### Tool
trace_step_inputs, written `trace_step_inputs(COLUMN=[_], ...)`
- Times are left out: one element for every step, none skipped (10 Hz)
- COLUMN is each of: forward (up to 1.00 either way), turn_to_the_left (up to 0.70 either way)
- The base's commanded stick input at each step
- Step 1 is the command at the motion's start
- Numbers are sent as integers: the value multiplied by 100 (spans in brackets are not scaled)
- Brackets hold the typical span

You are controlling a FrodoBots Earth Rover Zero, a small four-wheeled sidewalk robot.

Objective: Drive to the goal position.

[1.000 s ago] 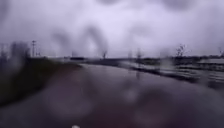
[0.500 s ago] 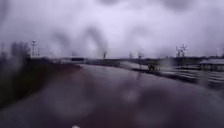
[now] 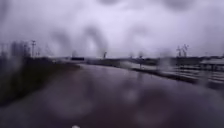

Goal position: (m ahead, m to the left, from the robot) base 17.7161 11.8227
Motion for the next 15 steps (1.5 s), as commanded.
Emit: trace_step_inputs(forward=[70, 70, 70, 70, 70, 70, 70, 70, 70, 70, 70, 70, 70, 70, 70], turn_to_the_left=[2, 4, 4, 3, 3, 3, 2, 0, 0, 0, 0, 0, 0, 0, 0])
